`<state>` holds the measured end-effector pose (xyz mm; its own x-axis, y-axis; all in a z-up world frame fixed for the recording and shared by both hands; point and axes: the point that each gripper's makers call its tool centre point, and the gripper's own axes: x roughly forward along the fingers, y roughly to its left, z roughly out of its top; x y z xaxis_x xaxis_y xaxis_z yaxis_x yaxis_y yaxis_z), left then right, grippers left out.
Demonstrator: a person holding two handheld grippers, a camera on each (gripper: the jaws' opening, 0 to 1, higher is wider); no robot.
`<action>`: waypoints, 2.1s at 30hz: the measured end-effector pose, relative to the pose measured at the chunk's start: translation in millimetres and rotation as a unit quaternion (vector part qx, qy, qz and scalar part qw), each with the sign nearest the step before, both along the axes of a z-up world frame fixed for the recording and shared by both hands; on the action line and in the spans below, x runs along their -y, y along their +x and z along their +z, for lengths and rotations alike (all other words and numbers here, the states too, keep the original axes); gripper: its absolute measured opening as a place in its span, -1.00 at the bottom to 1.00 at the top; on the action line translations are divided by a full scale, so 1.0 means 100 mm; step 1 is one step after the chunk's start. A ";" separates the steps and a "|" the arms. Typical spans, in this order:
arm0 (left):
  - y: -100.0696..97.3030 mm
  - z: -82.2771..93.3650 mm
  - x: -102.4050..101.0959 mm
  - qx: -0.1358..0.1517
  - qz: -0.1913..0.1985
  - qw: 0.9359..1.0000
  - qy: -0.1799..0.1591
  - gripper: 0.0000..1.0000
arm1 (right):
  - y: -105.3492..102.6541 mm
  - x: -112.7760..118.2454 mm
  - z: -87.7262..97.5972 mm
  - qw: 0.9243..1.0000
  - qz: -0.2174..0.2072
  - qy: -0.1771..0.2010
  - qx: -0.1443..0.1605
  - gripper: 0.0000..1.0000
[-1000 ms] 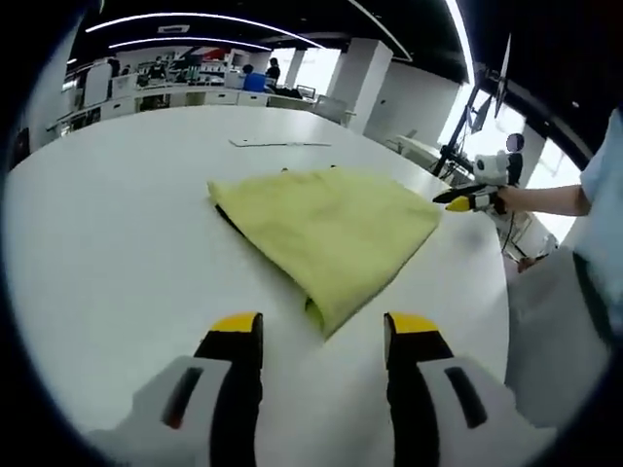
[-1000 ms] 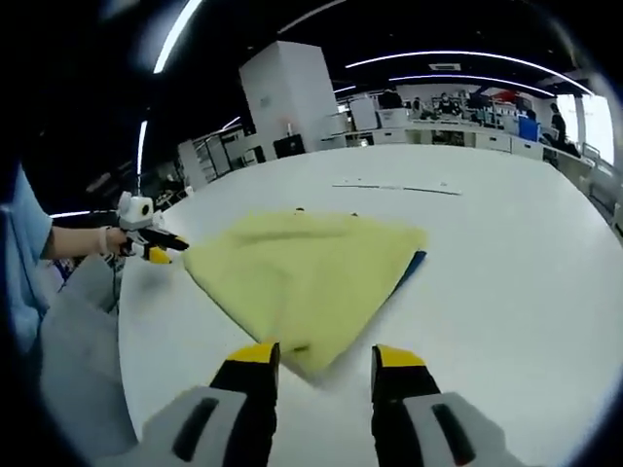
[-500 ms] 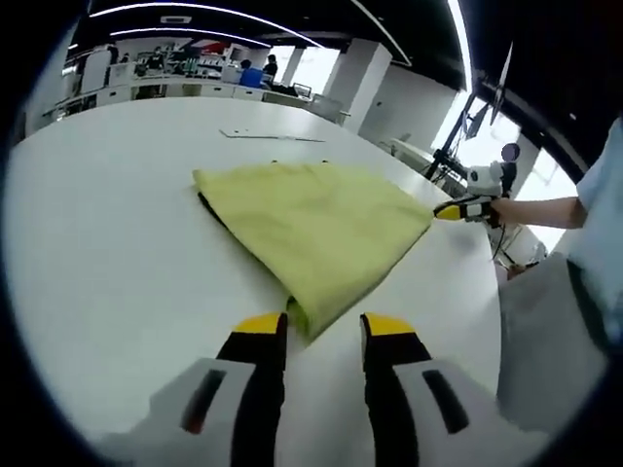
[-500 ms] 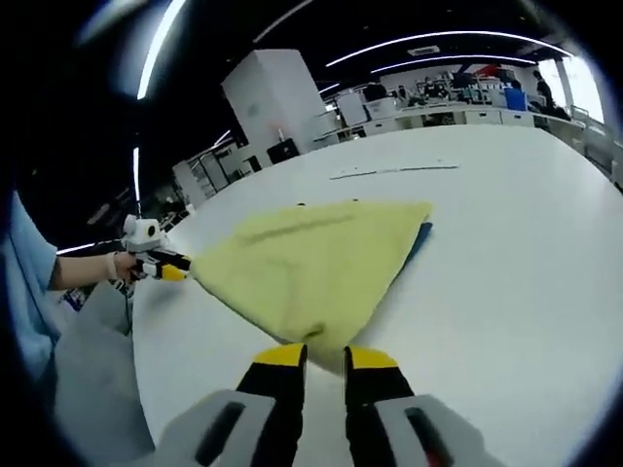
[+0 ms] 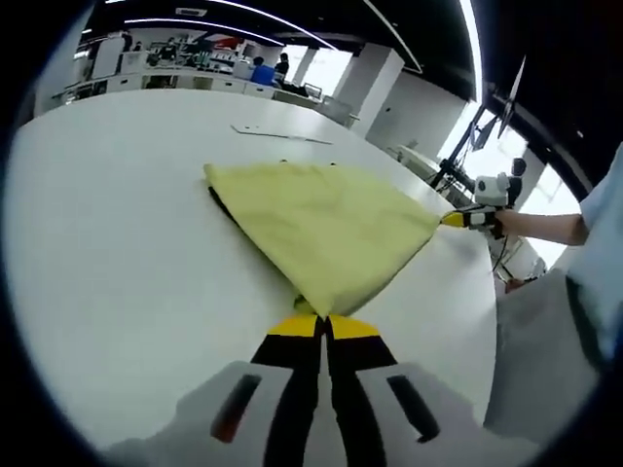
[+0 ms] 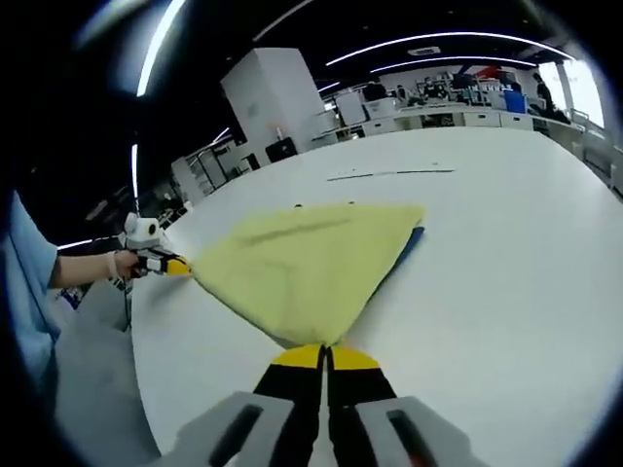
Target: Fold the garment on the visible template until the final outline fits inside the template.
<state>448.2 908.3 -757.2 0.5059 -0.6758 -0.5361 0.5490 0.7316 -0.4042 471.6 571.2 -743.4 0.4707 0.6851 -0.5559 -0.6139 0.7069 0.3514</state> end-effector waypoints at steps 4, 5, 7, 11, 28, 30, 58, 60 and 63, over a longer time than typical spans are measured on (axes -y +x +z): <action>-0.01 0.01 -0.02 0.000 0.006 1.000 -0.002 -1.00 | -0.04 0.02 0.02 1.000 0.004 -0.001 -0.001 -1.00; -0.01 0.01 -0.01 -0.002 0.006 1.000 -0.003 -1.00 | -0.05 0.02 0.02 1.000 0.005 -0.002 -0.001 -1.00; -0.05 0.01 -0.01 -0.003 0.005 1.000 -0.002 -1.00 | -0.09 0.01 0.03 1.000 0.007 0.000 -0.004 -1.00; -0.16 0.01 -0.02 -0.007 0.006 1.000 -0.002 -1.00 | -0.21 0.00 0.02 1.000 0.010 -0.001 -0.006 -1.00; -0.80 0.03 0.04 -0.026 0.000 1.000 -0.011 -1.00 | -0.72 0.05 -0.01 1.000 0.000 0.007 -0.023 -1.00; -0.85 0.03 0.03 -0.028 0.001 1.000 -0.012 -1.00 | -0.76 0.05 -0.01 1.000 -0.002 0.009 -0.025 -1.00; -0.77 0.62 -0.06 0.064 0.033 0.997 -0.001 0.52 | -0.68 0.23 0.54 0.995 -0.022 -0.002 0.102 0.01; -0.74 0.64 -0.06 0.072 0.029 0.997 0.015 0.75 | -0.67 0.17 0.57 0.993 -0.013 -0.008 0.118 0.33; -0.71 0.66 -0.06 0.070 0.037 0.996 0.033 0.98 | -0.65 0.08 0.56 0.992 -0.007 -0.018 0.128 0.87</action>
<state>377.6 913.8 -691.2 0.6252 -0.5995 -0.4997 0.5403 0.7945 -0.2773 406.9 563.5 -687.7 0.6088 0.6593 -0.4412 -0.6701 0.7251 0.1588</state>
